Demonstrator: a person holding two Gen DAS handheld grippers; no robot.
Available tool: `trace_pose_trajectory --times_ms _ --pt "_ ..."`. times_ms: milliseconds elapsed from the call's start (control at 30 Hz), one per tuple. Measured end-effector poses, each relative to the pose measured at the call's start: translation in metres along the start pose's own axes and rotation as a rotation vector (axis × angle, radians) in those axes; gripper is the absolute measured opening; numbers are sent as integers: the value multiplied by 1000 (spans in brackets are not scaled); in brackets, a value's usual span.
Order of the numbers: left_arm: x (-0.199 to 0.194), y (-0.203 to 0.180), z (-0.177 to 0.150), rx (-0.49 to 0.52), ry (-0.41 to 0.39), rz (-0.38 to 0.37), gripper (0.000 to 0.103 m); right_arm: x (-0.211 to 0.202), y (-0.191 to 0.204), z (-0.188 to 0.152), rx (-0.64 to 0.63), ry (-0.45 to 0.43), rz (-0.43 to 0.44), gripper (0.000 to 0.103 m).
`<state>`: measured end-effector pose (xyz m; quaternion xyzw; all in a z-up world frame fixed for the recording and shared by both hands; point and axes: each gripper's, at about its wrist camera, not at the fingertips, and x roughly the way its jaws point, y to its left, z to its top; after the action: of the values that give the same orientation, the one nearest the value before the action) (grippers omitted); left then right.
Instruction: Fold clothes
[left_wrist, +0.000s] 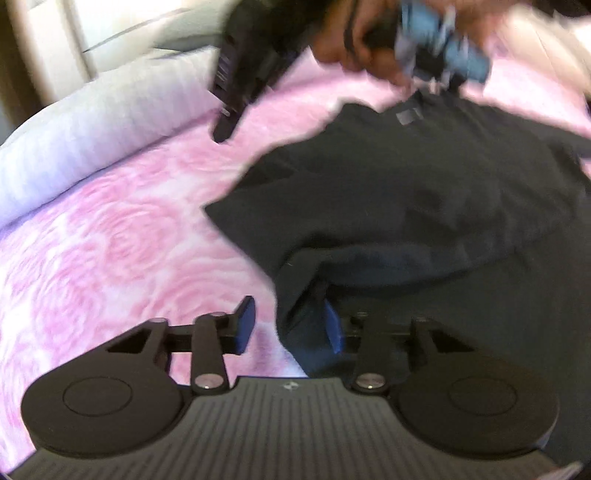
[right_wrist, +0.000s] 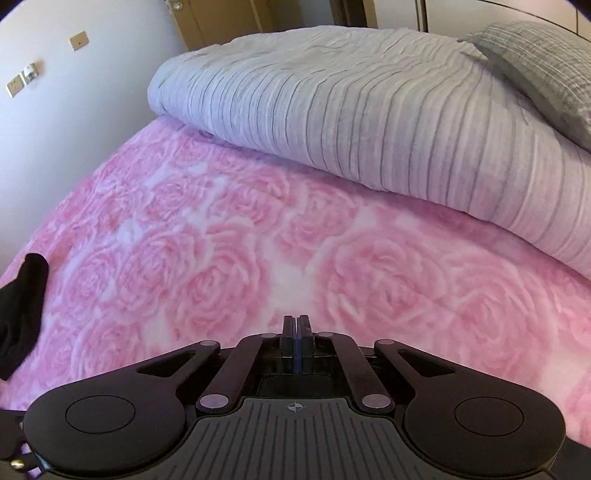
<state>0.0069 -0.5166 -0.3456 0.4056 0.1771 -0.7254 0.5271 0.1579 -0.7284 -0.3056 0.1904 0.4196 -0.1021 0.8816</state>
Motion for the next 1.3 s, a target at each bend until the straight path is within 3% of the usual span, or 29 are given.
trace_pose_trajectory --times_ms 33,67,167,200,400,433,467,500,600,667,767,833,900,967,1033,1167,1300 --pt "3 -3 -1 34 5 5 7 -3 -2 -3 7 17 13 1" --pt "-4 -10 -6 48 -8 20 7 -4 -2 -6 7 45 24 7" --pt "-21 -27 -19 126 -72 106 6 4 6 -14 -57 113 69 43" --pt "-27 -34 -25 158 -90 134 6 7 9 -16 -83 135 85 48" --pt "-24 -49 -39 257 -99 161 5 45 30 -19 -142 271 141 47" --pt "-23 -46 -38 252 -98 164 5 49 34 -19 -153 294 147 42" --pt "-23 -44 -38 240 -98 165 5 52 38 -18 -172 321 152 13" --pt "-22 -42 -37 229 -97 166 5 51 39 -16 -180 319 146 1" --pt "-18 -30 -32 155 -86 169 5 32 27 -1 -144 186 80 0" --pt "-11 -18 -26 66 -65 153 5 21 17 6 -99 113 48 1" --pt "0 -6 -24 -39 -8 116 7 19 15 -4 -121 99 49 3" --pt "2 0 -25 -87 6 99 7 9 10 -9 -74 75 41 10" --pt "0 10 -26 -166 16 75 8 -13 2 -16 -9 24 18 28" --pt "-6 15 -28 -227 26 61 10 -41 -6 -32 39 -11 -29 38" --pt "-14 17 -30 -258 36 58 14 -70 -10 -49 87 -43 -80 41" --pt "-36 3 -21 -110 7 119 14 -136 5 -118 193 -34 -237 46" --pt "-53 -20 0 17 -77 109 16 -181 5 -192 364 15 -354 49"
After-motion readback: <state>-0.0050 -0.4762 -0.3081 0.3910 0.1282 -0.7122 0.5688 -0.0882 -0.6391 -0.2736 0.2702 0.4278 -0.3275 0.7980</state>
